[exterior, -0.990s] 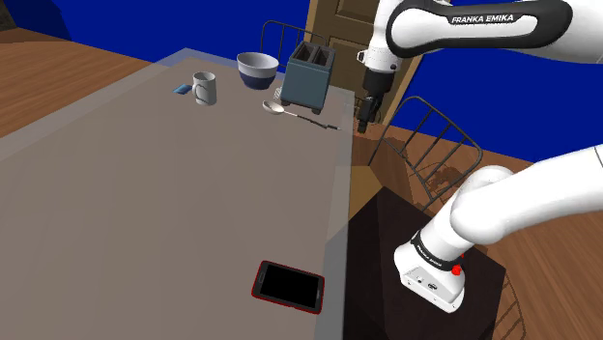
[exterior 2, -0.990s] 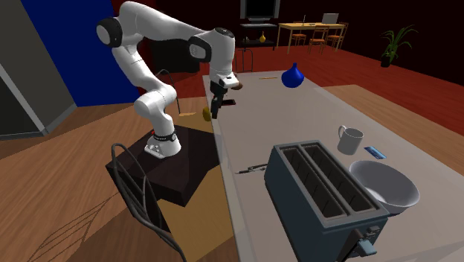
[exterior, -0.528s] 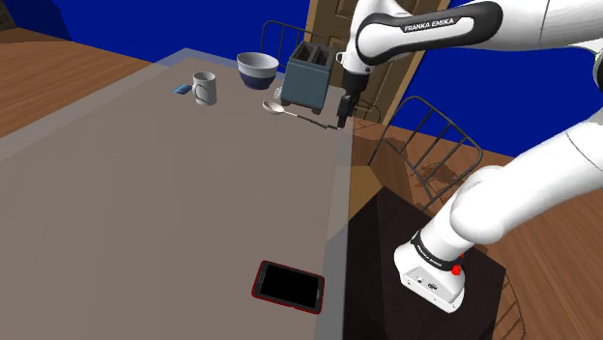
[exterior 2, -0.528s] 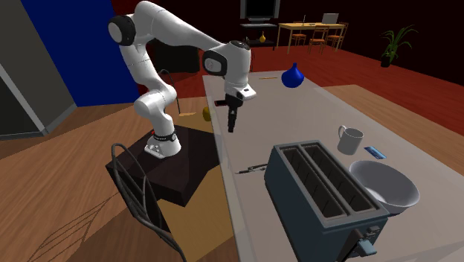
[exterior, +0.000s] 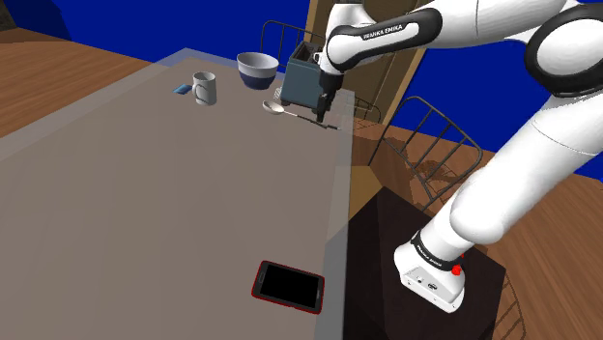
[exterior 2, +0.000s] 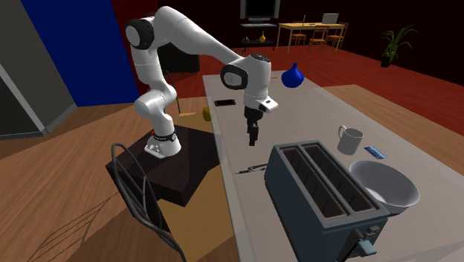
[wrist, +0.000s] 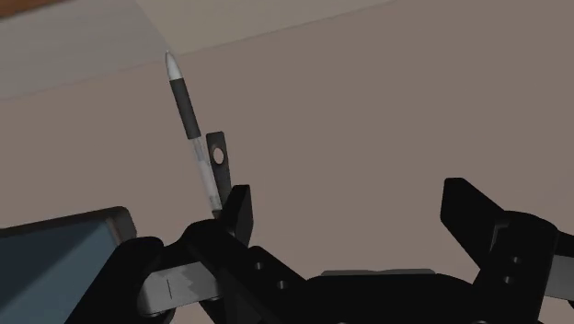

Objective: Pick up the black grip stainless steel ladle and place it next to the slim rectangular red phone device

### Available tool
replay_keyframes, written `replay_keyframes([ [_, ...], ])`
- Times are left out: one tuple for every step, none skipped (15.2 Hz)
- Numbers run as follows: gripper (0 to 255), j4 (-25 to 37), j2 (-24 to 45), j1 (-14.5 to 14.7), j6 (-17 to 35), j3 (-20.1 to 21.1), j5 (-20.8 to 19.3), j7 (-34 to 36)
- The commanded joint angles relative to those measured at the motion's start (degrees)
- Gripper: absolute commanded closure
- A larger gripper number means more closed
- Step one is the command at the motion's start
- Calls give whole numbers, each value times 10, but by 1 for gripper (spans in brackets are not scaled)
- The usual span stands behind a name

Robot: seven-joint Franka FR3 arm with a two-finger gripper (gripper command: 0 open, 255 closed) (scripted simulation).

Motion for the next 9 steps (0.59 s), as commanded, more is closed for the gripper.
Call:
replay_keyframes([
  [0, 32, 40, -1, 19, -1, -1, -14],
  [0, 50, 60, -1, 26, -1, -2, -20],
  [0, 68, 79, -1, 32, -1, -2, -26],
  [0, 88, 99, -2, 38, 0, -3, -32],
  [0, 108, 119, -2, 43, 0, -3, -38],
  [0, 129, 139, -3, 47, 1, -3, -44],
  [0, 150, 159, -3, 50, 1, -4, -50],
  [0, 173, 179, -4, 53, 2, -4, -56],
  [0, 197, 199, -4, 55, 3, -5, -61],
])
